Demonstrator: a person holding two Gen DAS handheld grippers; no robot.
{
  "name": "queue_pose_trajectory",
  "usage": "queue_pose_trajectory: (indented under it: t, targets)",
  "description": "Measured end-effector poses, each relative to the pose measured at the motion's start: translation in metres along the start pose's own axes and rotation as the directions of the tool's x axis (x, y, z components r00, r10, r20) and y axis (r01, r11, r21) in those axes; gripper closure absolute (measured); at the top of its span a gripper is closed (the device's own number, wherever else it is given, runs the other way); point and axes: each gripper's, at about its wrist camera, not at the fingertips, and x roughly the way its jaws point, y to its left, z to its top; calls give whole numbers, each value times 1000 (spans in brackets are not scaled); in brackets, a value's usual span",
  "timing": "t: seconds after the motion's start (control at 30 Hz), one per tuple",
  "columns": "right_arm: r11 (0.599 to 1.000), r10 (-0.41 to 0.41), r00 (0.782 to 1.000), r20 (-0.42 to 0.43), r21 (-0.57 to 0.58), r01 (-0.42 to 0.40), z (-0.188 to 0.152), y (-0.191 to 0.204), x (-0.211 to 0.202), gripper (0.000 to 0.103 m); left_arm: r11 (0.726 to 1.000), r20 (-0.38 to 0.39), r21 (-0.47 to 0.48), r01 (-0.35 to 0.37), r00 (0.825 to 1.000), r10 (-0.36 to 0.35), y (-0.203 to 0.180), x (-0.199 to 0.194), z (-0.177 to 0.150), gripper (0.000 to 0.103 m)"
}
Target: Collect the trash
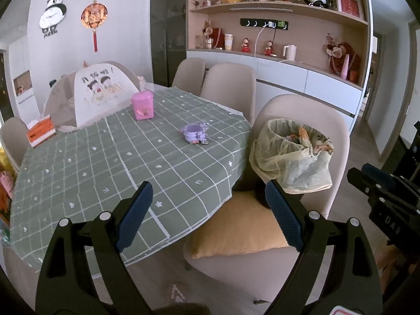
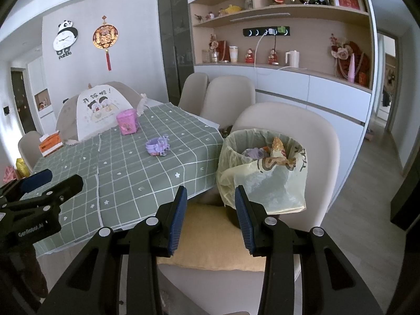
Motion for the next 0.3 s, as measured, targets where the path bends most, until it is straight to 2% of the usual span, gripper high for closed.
queue_pose_trajectory:
  t: [0.1, 0.2, 0.3]
  targets:
    - [1000, -9, 1000, -11, 4, 9, -2, 0, 9, 67, 1000, -23, -6, 6, 1000, -7, 4, 13, 0, 20]
    - [1000, -5, 999, -52, 0, 5, -1, 9, 33, 67, 999, -78, -34, -9, 997, 6, 23, 35, -1, 20]
    - [997, 66, 992, -105, -29, -70, 9, 34, 73, 67, 991, -149, -98, -90, 986, 75, 71, 71, 3, 20]
